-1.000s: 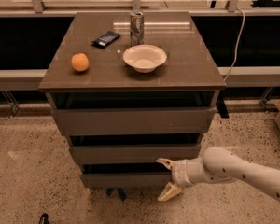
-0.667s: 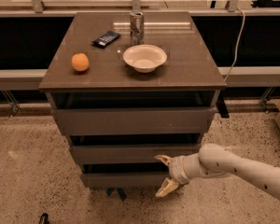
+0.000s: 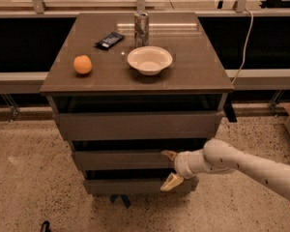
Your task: Open middle drawer
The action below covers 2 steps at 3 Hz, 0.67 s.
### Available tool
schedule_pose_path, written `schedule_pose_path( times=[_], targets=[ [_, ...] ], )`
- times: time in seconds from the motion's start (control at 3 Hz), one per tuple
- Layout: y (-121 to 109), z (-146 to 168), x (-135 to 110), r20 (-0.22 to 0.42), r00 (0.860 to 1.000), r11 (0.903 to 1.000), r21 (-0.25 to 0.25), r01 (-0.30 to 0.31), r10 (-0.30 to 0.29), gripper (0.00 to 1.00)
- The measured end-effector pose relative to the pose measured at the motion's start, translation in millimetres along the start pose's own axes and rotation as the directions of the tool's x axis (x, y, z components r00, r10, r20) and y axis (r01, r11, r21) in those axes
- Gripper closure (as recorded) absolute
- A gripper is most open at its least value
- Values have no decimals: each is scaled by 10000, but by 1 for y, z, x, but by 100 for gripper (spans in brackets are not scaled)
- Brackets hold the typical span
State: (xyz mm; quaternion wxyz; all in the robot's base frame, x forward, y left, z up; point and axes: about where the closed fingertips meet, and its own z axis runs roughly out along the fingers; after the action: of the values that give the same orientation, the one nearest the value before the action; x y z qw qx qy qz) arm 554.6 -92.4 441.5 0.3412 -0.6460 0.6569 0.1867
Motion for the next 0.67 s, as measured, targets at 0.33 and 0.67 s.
schedule_pose_path(
  times=[0.33, 0.67],
  targets=[
    [-16, -9, 10, -110, 9994, 9988, 384, -318, 323, 17],
    [-26, -12, 19, -220, 9980, 9952, 797, -568, 588, 17]
  ],
)
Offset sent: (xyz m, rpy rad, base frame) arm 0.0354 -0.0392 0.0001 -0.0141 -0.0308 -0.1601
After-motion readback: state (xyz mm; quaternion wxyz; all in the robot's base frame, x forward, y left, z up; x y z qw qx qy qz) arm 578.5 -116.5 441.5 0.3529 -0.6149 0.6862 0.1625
